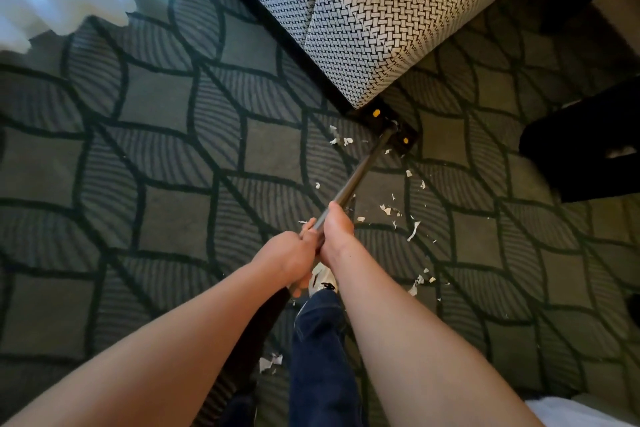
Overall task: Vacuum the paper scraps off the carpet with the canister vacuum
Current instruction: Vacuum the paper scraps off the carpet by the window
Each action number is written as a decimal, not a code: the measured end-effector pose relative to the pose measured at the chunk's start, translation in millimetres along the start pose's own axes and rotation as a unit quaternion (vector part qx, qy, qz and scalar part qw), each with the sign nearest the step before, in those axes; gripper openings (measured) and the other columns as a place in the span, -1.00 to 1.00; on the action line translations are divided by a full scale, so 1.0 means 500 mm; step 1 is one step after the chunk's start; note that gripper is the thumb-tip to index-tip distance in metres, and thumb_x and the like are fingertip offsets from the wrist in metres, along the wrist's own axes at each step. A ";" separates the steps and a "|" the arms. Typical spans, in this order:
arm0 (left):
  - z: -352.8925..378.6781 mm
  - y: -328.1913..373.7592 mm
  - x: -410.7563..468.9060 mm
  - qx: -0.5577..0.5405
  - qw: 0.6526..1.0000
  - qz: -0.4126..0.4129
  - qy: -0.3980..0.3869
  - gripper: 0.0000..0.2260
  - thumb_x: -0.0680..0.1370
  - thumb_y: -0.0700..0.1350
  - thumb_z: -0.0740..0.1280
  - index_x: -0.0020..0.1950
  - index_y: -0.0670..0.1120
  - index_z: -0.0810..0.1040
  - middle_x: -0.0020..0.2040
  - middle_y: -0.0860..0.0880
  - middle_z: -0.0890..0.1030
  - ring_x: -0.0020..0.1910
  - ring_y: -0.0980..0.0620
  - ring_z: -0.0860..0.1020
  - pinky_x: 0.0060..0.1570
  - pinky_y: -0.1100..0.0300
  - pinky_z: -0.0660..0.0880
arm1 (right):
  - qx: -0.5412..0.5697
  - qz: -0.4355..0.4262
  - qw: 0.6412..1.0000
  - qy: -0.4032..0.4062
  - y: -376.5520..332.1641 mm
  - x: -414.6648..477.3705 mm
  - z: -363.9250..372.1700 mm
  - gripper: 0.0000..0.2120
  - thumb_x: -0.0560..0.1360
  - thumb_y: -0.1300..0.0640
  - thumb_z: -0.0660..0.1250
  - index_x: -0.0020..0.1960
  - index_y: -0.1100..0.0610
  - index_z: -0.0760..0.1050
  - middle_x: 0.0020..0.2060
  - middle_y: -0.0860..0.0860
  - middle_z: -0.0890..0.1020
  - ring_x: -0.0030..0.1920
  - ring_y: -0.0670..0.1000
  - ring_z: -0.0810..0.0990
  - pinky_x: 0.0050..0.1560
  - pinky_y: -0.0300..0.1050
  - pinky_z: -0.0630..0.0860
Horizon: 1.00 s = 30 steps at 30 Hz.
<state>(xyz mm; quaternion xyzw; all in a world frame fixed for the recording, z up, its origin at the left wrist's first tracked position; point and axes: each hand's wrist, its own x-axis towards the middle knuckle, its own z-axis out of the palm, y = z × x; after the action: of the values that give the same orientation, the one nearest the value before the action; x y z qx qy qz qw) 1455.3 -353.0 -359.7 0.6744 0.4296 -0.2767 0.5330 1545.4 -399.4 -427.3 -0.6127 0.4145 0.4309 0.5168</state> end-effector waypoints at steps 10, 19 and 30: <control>-0.043 -0.119 -0.068 -0.046 0.999 -0.019 -0.003 -0.45 0.65 0.20 0.00 -0.25 -0.16 0.50 -0.46 -0.06 0.54 -0.52 0.00 0.48 -0.41 0.18 0.47 | -0.008 -0.002 1.000 -0.014 0.120 -0.062 0.048 -0.67 0.60 -0.07 0.22 0.22 0.16 0.42 -0.07 0.14 0.51 -0.29 0.02 0.53 -0.40 -0.14 0.48; -0.077 -0.189 -0.131 -0.043 0.999 -0.030 -0.002 -0.44 0.65 0.21 0.00 -0.23 -0.17 0.52 -0.51 -0.02 0.53 -0.58 0.05 0.46 -0.47 0.21 0.46 | -0.017 -0.008 1.000 -0.011 0.203 -0.117 0.076 -0.62 0.60 -0.08 0.23 0.26 0.18 0.41 -0.04 0.14 0.53 -0.27 0.02 0.55 -0.38 -0.15 0.48; -0.088 -0.257 -0.170 -0.055 0.998 -0.039 0.015 -0.41 0.65 0.21 0.00 -0.34 -0.16 0.50 -0.57 0.00 0.49 -0.60 0.05 0.45 -0.49 0.20 0.44 | -0.022 -0.002 0.999 -0.033 0.268 -0.159 0.103 -0.66 0.62 -0.03 0.22 0.25 0.20 0.39 -0.15 0.13 0.50 -0.37 -0.02 0.48 -0.53 -0.20 0.44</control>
<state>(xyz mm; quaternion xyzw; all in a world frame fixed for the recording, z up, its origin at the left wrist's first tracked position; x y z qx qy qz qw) 1298.6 -326.8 -338.7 0.6308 0.4775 -0.2631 0.5521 1390.1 -359.8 -392.9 -0.6105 0.3862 0.4589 0.5172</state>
